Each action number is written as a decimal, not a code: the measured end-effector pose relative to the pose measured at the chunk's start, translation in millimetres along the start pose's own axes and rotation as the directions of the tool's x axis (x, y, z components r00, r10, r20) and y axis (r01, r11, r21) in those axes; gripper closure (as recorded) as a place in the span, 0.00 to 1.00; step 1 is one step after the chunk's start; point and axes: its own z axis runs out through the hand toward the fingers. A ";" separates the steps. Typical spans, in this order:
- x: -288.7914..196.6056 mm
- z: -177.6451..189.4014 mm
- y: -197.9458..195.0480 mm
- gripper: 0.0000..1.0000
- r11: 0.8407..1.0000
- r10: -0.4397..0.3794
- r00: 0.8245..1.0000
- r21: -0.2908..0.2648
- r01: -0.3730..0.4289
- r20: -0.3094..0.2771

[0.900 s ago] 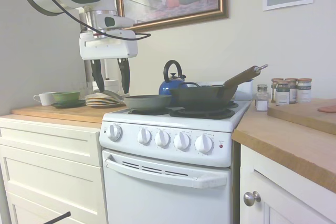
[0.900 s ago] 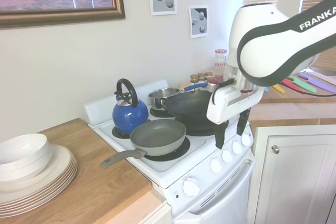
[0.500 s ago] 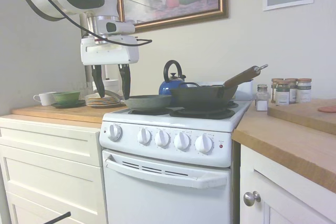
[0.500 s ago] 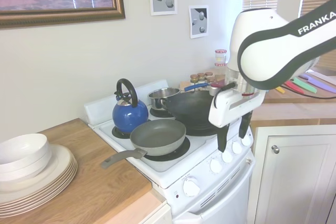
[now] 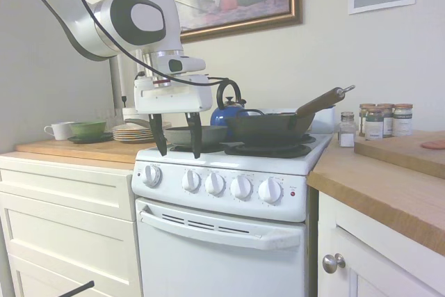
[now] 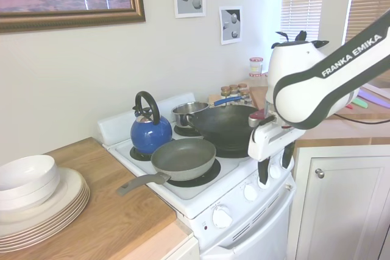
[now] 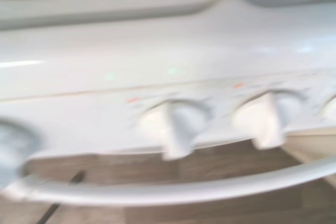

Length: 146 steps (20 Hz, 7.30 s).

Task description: Turn on the stove on the top right

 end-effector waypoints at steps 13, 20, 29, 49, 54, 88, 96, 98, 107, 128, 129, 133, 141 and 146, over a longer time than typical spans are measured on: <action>44.2 22.3 2.8 1.00 0.998 0.061 0.998 -0.023 -0.061 -0.007; 50.3 33.9 10.8 1.00 0.997 0.057 0.998 -0.050 -0.057 -0.006; 62.1 38.2 20.1 1.00 0.997 0.056 0.998 -0.059 -0.058 -0.039; 83.3 51.8 18.4 1.00 0.990 0.095 0.987 -0.088 -0.106 -0.128; 88.8 55.1 16.8 1.00 0.990 0.098 0.985 -0.091 -0.112 -0.142; 105.8 77.5 14.0 1.00 0.986 0.116 0.988 -0.106 -0.127 -0.101; 107.0 75.3 11.9 1.00 0.986 0.125 0.988 -0.101 -0.134 -0.085; 108.3 75.2 13.5 1.00 0.986 0.128 0.989 -0.094 -0.135 -0.075; 109.2 75.1 14.6 1.00 0.987 0.130 0.989 -0.086 -0.135 -0.065; 89.1 84.5 -7.7 1.00 0.989 0.117 0.993 -0.090 -0.119 -0.021; 89.1 86.7 -7.0 1.00 0.988 0.118 0.993 -0.093 -0.120 -0.019; 90.0 95.1 -3.5 1.00 0.987 0.119 0.993 -0.104 -0.120 -0.018; 87.9 105.8 -3.5 1.00 0.983 0.113 0.992 -0.140 -0.120 -0.058; 85.2 111.3 -3.1 1.00 0.981 0.111 0.991 -0.150 -0.122 -0.075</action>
